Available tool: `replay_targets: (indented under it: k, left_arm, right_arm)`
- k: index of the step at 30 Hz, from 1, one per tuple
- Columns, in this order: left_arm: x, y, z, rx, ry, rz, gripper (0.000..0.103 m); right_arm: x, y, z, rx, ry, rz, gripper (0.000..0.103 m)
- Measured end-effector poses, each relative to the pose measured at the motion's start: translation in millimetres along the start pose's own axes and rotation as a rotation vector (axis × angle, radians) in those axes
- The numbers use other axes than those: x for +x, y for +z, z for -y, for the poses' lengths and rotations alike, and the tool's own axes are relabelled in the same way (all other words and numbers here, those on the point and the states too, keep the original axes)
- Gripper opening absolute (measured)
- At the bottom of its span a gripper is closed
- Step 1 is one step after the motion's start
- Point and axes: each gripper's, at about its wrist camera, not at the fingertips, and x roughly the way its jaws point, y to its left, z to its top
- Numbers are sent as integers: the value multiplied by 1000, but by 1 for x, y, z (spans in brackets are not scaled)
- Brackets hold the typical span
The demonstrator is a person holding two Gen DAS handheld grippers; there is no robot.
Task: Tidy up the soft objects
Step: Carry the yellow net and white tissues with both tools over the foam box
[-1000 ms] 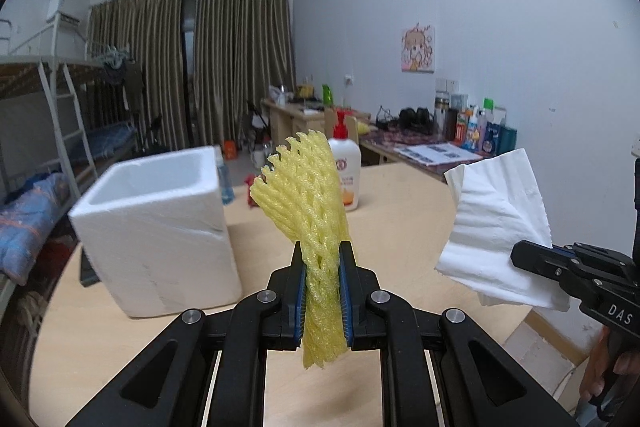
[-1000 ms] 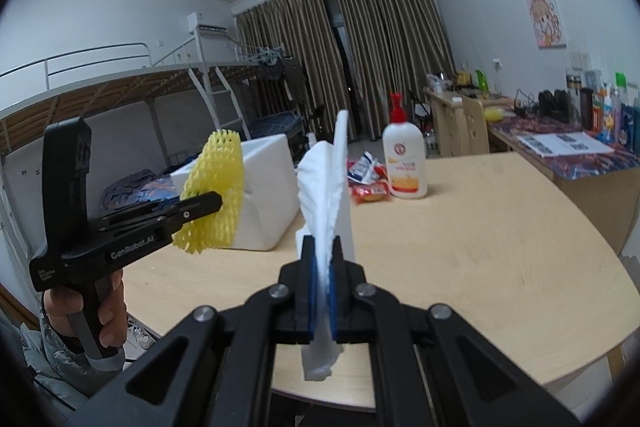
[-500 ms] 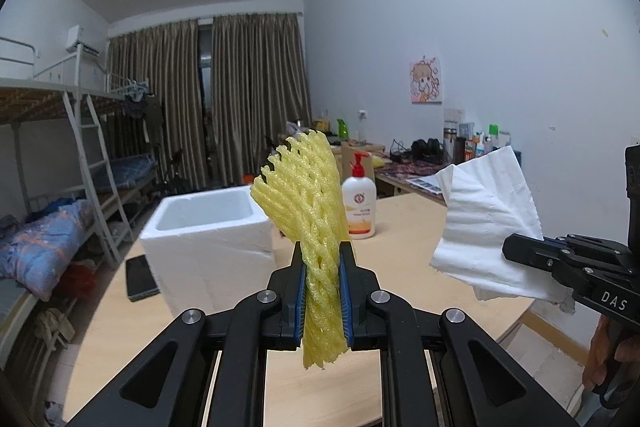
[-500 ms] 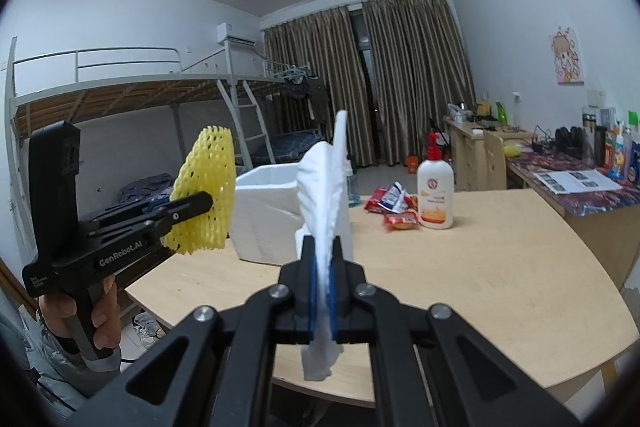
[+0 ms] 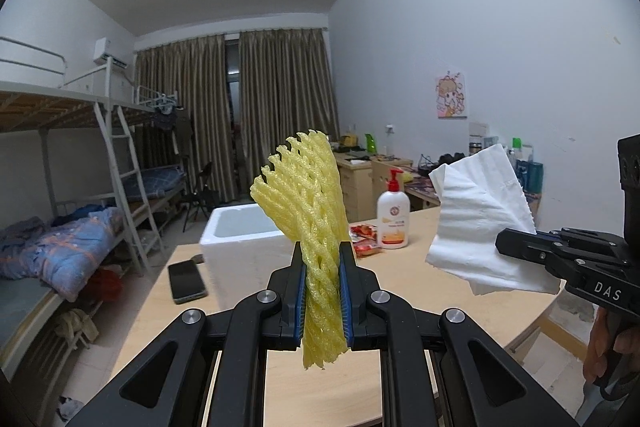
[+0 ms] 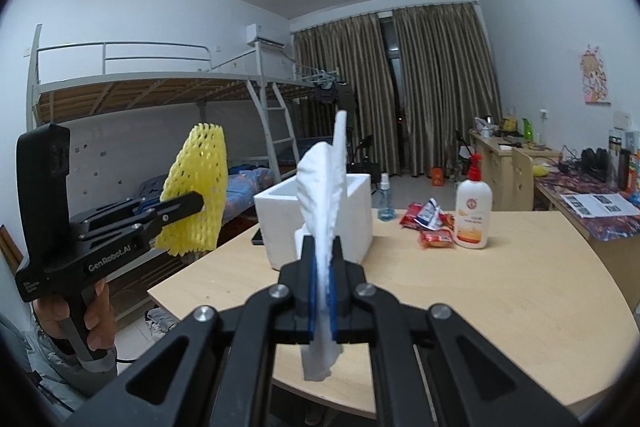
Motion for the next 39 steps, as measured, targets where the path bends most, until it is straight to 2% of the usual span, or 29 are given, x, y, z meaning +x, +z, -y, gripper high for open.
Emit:
replay_targets:
  k: [15,22,39]
  left_arm:
    - [-1,-9,-26,-33,73,-14,15]
    - [17,-8,-41,-57,77,-38,15]
    - [71,21,-62,-70,85,-77,15]
  right_arm:
    - [41,1,-27,-29,90,-39,7]
    - [60,9,-29,-28,113,-58,7]
    - [102,39,-13,-16,138,-78,7]
